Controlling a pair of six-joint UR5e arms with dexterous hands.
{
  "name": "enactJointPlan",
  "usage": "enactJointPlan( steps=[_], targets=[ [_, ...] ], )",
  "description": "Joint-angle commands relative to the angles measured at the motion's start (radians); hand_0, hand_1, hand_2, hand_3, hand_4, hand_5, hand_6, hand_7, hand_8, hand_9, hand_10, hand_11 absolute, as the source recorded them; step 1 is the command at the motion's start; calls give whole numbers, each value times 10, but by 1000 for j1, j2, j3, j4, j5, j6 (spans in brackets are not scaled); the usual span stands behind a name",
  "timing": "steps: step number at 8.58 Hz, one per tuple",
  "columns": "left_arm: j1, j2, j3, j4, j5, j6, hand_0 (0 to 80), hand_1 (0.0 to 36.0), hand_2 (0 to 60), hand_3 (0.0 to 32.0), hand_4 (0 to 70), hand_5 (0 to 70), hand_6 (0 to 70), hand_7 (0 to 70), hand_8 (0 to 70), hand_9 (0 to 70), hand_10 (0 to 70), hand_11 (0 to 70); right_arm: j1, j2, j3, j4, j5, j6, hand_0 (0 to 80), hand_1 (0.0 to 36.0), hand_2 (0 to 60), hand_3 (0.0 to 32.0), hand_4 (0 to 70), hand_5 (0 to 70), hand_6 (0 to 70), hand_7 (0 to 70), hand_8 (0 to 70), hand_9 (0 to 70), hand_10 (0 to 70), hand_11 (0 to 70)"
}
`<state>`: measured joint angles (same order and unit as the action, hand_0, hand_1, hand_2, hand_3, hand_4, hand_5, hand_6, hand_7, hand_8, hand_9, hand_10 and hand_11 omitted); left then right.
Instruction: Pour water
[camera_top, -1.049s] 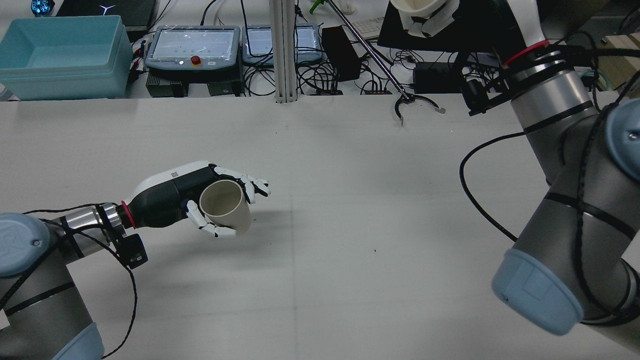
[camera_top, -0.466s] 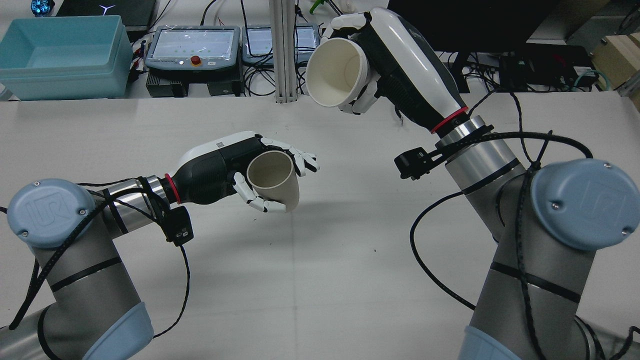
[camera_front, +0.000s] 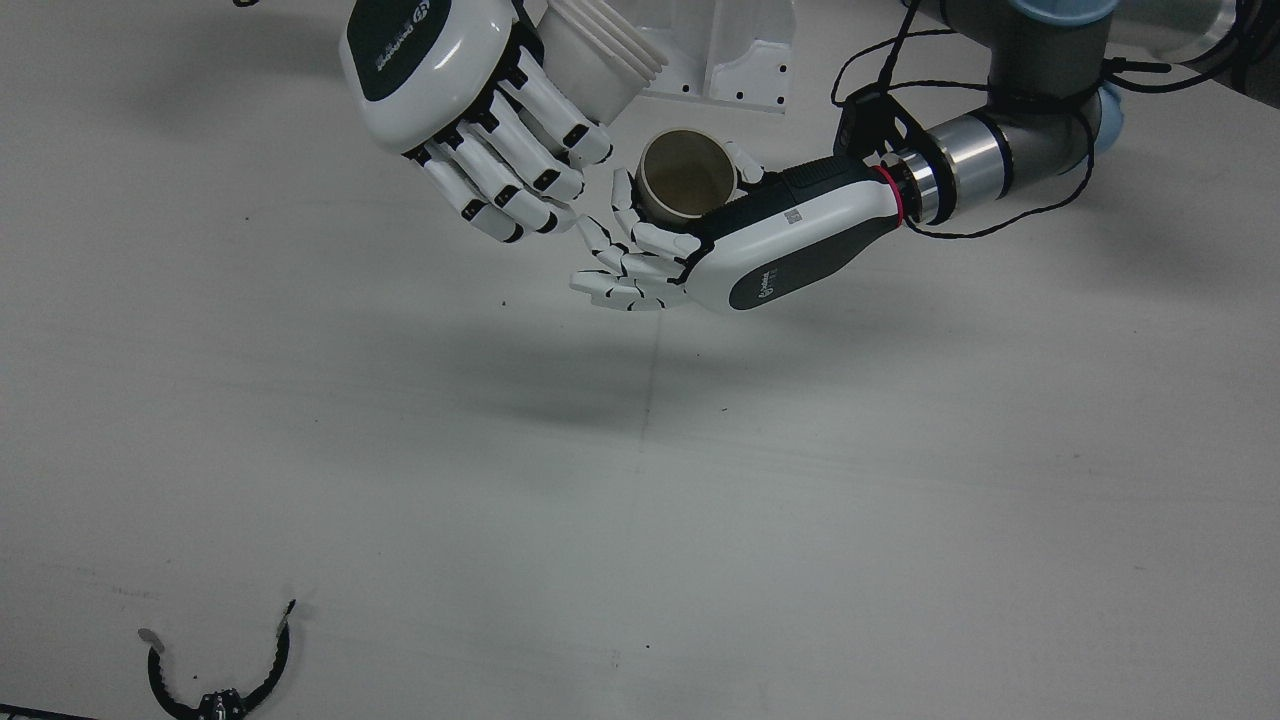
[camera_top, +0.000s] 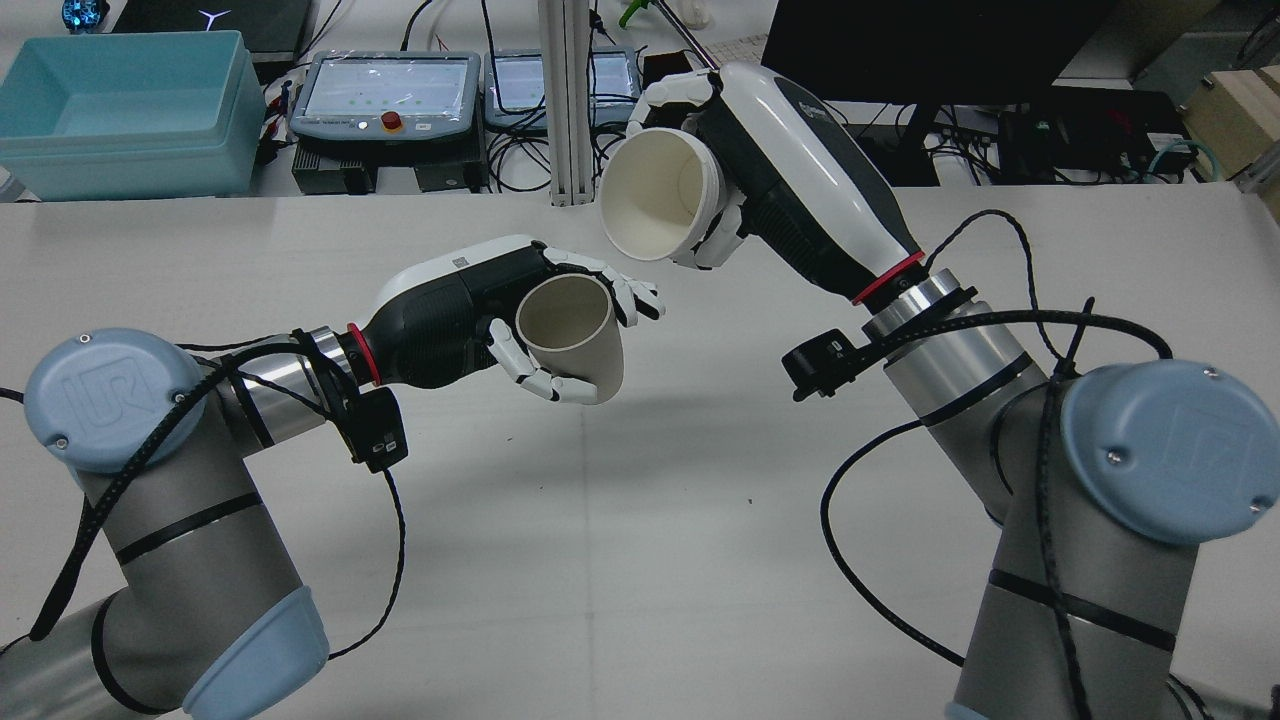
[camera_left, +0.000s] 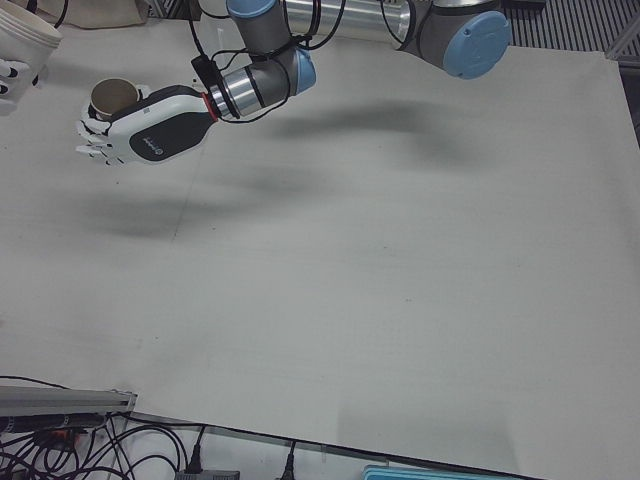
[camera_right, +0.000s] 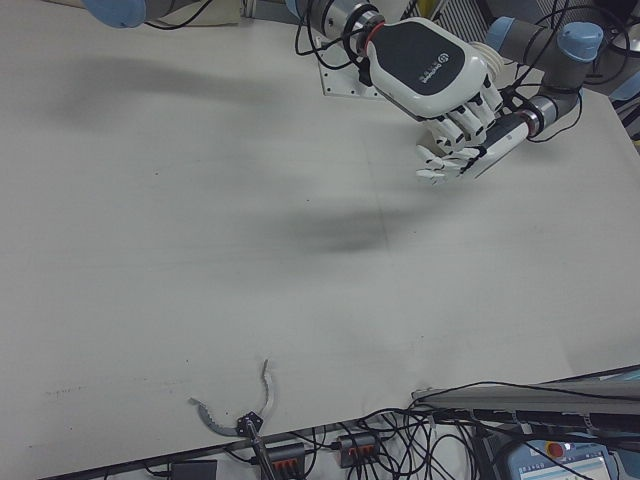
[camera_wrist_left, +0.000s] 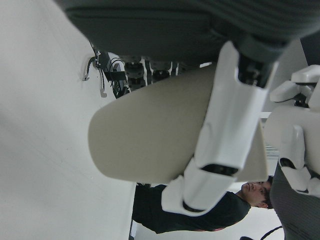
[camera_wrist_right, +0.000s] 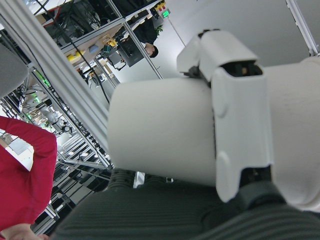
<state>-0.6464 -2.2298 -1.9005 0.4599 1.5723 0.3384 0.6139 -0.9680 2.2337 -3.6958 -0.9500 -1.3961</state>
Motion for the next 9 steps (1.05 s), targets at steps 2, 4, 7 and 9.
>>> enactJointPlan(
  steps=[2, 4, 7, 9],
  targets=[
    [-35, 271, -3, -204, -3, -59, 800, 360, 600, 0, 700, 700, 322, 258, 176, 154, 105, 184, 148, -301, 224, 4, 73, 319, 800, 360, 600, 0, 617, 700, 570, 691, 363, 478, 391, 586],
    [-167, 530, 40, -443, 8, -65, 800, 360, 600, 0, 700, 700, 331, 261, 177, 160, 119, 201, 234, -479, 146, 4, 56, 739, 800, 360, 600, 0, 473, 629, 534, 633, 372, 487, 412, 618],
    [-370, 723, 191, -676, 9, -153, 800, 360, 600, 0, 700, 700, 326, 259, 172, 156, 119, 199, 335, -642, 92, 25, 50, 962, 800, 360, 600, 0, 193, 454, 429, 489, 401, 522, 439, 661],
    [-418, 795, 234, -756, 9, -162, 800, 360, 600, 0, 700, 700, 327, 258, 173, 157, 119, 199, 334, -719, -83, 298, 25, 1017, 800, 360, 600, 0, 200, 444, 443, 485, 421, 547, 451, 677]
  ],
)
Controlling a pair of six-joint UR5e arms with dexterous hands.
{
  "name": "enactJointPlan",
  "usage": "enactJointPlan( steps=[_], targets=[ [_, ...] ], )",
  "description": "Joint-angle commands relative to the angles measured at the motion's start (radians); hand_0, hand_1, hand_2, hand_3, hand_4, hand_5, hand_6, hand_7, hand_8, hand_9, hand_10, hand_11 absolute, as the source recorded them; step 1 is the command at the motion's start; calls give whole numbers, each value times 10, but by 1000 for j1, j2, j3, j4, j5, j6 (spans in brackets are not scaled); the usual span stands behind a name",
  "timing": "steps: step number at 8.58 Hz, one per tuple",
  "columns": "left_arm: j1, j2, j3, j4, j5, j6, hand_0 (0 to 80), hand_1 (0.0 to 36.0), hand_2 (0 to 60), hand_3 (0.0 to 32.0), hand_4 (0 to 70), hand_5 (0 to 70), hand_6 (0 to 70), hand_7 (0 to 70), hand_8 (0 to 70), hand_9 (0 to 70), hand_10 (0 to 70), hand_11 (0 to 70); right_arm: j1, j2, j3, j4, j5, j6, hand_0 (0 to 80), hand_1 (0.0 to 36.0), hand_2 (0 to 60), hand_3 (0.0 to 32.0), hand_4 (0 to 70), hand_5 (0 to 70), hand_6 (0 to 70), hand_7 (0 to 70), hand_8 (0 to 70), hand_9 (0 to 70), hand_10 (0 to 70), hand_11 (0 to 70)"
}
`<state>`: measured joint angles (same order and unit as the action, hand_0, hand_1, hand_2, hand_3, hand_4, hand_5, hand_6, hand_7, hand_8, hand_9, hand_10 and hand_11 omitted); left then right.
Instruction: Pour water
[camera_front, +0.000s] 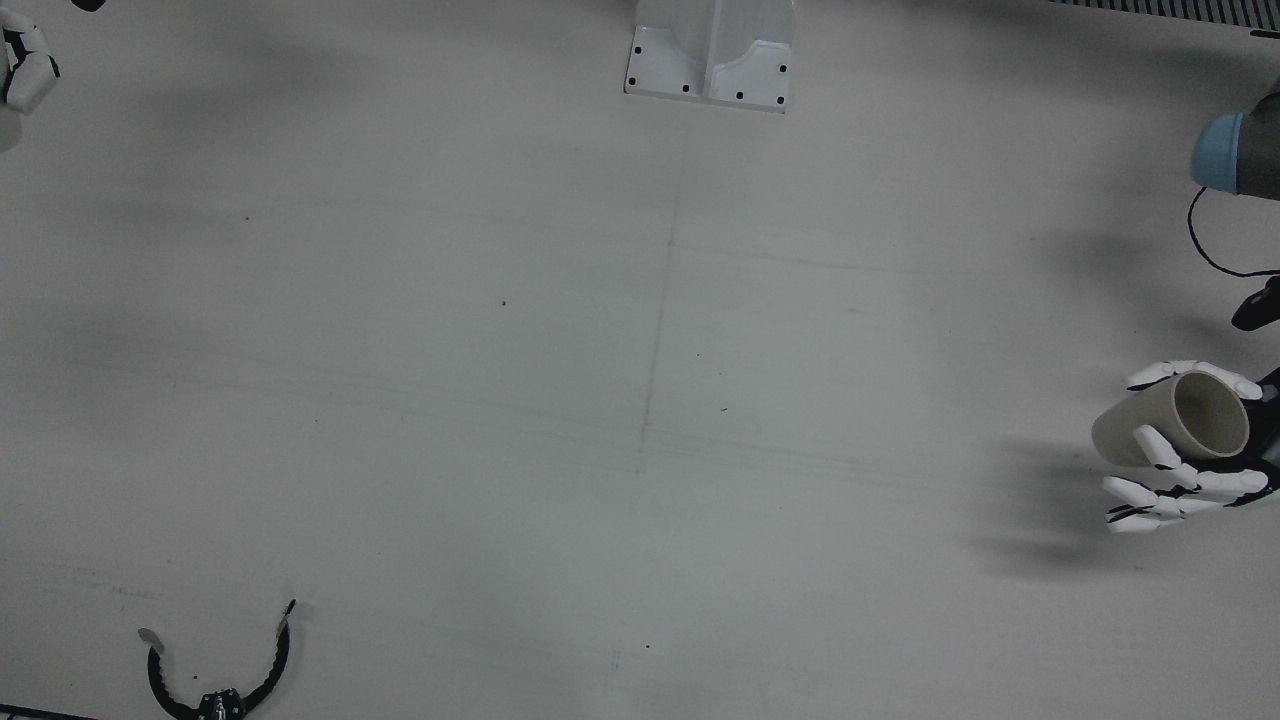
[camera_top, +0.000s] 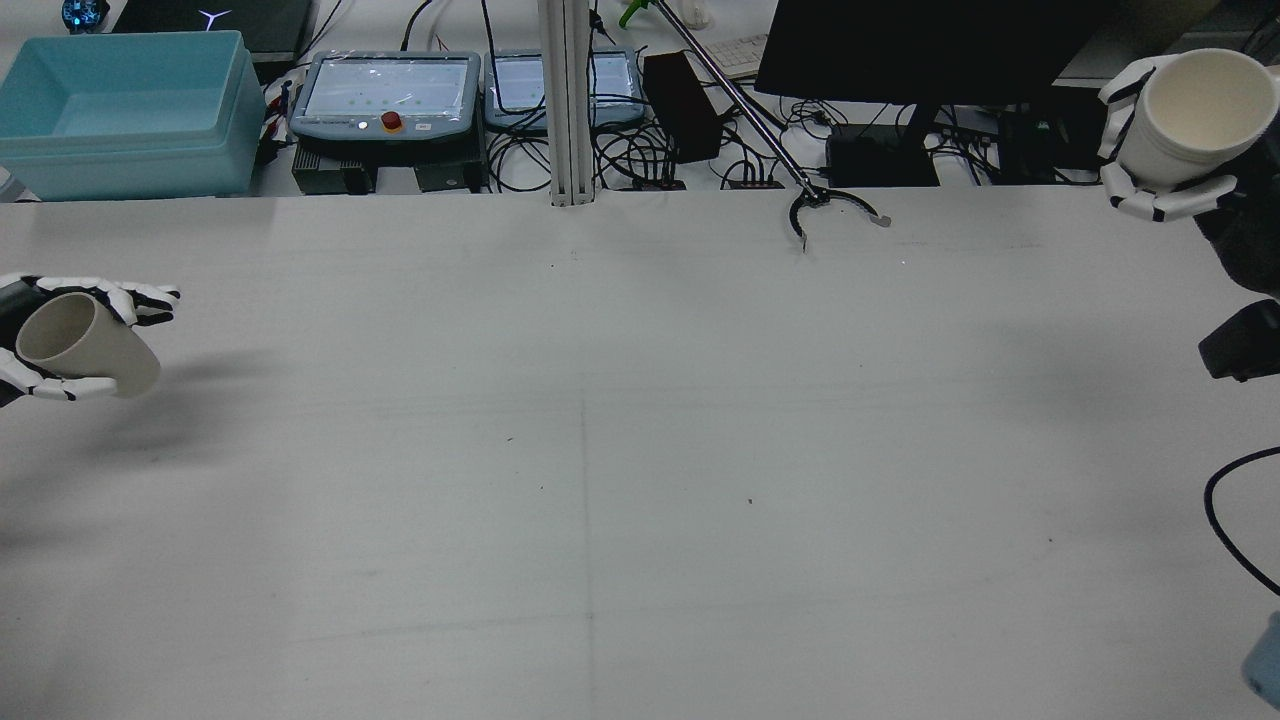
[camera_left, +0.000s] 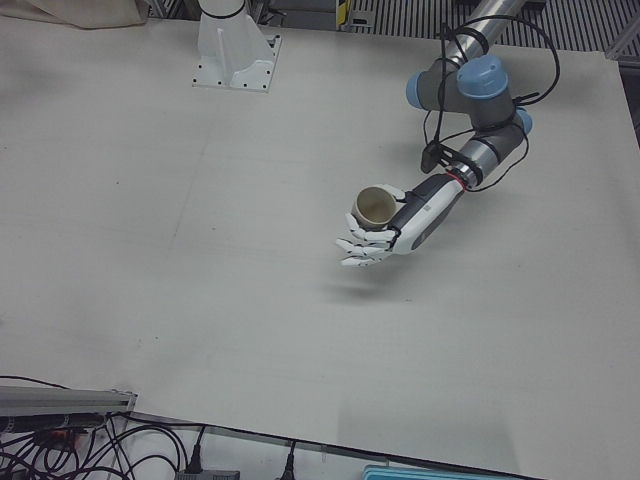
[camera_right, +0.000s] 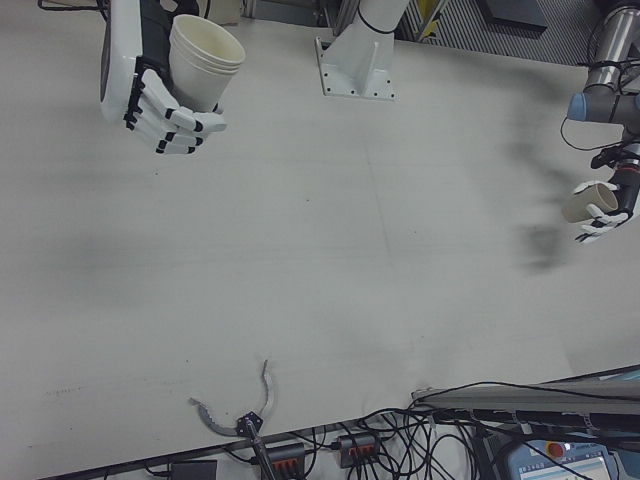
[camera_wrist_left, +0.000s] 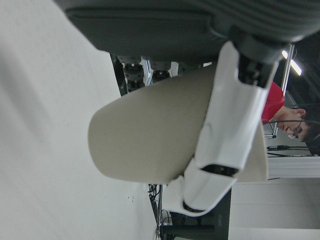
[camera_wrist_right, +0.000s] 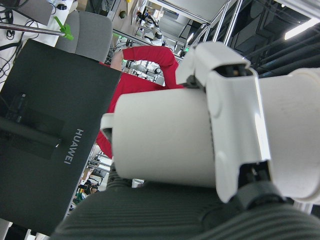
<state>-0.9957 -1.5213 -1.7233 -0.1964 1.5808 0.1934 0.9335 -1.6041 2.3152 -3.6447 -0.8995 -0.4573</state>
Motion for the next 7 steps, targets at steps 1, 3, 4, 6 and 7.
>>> enactJointPlan(
  steps=[1, 3, 4, 6, 7],
  targets=[
    [-70, 113, 82, -127, 1, -18, 800, 360, 600, 0, 700, 700, 319, 256, 169, 154, 119, 199, 14, -83, -365, 466, -71, 144, 800, 360, 600, 0, 250, 456, 460, 496, 424, 549, 441, 663],
    [-89, 130, 186, -208, -4, -5, 800, 360, 600, 0, 700, 700, 302, 251, 164, 151, 117, 195, 5, -77, -689, 781, -64, 206, 800, 360, 600, 0, 305, 482, 490, 522, 435, 561, 442, 664],
    [-89, 131, 224, -237, -5, 12, 800, 360, 600, 0, 700, 700, 293, 246, 162, 149, 118, 196, 2, -73, -779, 829, -62, 209, 800, 360, 600, 0, 315, 477, 488, 517, 439, 566, 448, 672],
    [-87, 130, 263, -282, -7, 69, 800, 360, 600, 0, 700, 700, 293, 246, 163, 149, 117, 193, 1, -65, -940, 870, -49, 273, 800, 360, 600, 0, 268, 438, 456, 480, 456, 593, 477, 700],
    [-86, 128, 295, -305, -8, 75, 800, 360, 600, 0, 700, 700, 292, 244, 162, 148, 117, 192, 2, -21, -991, 871, -38, 276, 800, 360, 600, 0, 270, 434, 450, 478, 452, 588, 467, 698]
  ],
)
